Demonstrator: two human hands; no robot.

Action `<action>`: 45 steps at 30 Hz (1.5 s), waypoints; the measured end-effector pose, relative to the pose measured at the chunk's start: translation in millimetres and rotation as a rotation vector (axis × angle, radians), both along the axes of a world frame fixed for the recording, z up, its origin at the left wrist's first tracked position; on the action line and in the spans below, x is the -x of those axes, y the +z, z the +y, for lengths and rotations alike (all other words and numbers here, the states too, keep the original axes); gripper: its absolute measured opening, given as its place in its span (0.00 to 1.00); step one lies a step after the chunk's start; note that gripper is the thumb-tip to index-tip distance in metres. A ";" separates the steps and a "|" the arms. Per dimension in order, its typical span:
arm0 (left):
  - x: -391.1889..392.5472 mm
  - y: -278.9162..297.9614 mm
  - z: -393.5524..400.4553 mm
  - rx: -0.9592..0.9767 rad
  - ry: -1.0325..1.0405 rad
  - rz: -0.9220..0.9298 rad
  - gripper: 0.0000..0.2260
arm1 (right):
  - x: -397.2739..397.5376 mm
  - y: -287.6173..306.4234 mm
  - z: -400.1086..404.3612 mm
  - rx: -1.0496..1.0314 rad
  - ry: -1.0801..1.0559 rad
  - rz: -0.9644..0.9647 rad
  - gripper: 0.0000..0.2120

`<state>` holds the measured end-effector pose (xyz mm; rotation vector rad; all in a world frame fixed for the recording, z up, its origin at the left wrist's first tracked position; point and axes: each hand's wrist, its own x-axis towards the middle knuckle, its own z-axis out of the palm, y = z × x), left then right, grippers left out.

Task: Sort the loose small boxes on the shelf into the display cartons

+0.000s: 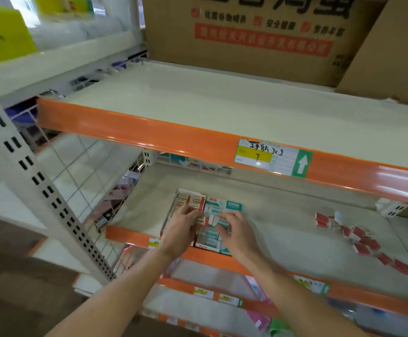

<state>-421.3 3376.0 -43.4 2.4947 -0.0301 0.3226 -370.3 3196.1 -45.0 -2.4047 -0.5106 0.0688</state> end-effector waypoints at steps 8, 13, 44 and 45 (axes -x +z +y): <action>-30.5 -5.9 50.5 0.047 0.070 0.112 0.12 | -15.2 6.4 53.0 0.028 -0.053 0.028 0.17; -42.3 -10.6 64.7 -0.012 0.037 0.074 0.13 | -24.0 5.2 72.2 0.062 -0.084 0.047 0.18; -61.2 -6.9 65.4 -0.299 0.031 0.070 0.13 | -13.4 -12.1 54.5 0.047 -0.148 0.040 0.16; -59.3 -6.6 59.6 -0.282 0.007 0.071 0.13 | -10.2 -13.7 51.3 0.048 -0.153 0.042 0.16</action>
